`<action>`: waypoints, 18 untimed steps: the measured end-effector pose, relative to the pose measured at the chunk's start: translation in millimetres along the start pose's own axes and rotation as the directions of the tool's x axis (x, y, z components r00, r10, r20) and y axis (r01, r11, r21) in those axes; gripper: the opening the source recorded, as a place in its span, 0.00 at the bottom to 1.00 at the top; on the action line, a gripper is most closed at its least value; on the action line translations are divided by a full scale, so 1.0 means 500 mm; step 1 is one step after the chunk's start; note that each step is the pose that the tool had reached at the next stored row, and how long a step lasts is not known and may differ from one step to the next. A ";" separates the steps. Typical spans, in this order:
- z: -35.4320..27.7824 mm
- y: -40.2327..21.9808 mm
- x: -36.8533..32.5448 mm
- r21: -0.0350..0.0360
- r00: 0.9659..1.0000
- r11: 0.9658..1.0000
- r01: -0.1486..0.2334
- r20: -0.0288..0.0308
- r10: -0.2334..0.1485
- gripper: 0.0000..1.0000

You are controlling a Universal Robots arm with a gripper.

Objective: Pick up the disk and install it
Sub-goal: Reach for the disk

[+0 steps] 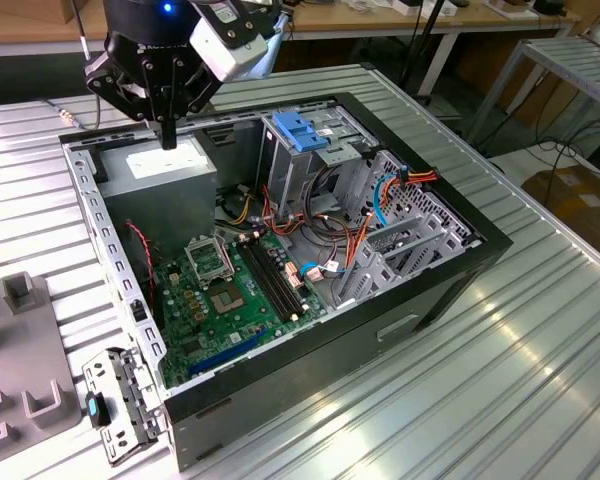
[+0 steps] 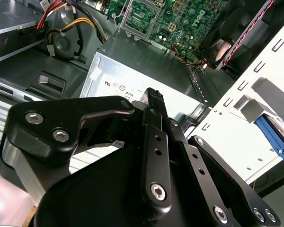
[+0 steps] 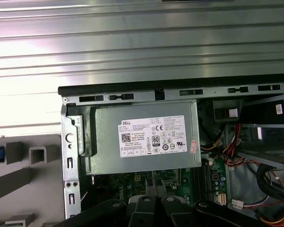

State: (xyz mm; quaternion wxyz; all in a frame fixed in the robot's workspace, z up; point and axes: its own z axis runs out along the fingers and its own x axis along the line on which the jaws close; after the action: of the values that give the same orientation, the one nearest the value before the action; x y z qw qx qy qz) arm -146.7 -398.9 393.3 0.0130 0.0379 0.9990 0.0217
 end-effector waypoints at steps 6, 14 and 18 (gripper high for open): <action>0.000 0.000 0.003 0.000 1.000 1.000 0.000 0.000 0.000 0.11; 0.000 -0.001 0.008 0.000 1.000 1.000 0.000 0.000 0.000 0.11; 0.000 -0.001 0.010 0.000 1.000 1.000 0.000 0.000 0.000 0.11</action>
State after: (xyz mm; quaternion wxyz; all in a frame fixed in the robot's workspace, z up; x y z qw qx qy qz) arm -151.7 -398.9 393.3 0.0129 0.0379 0.9990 0.0217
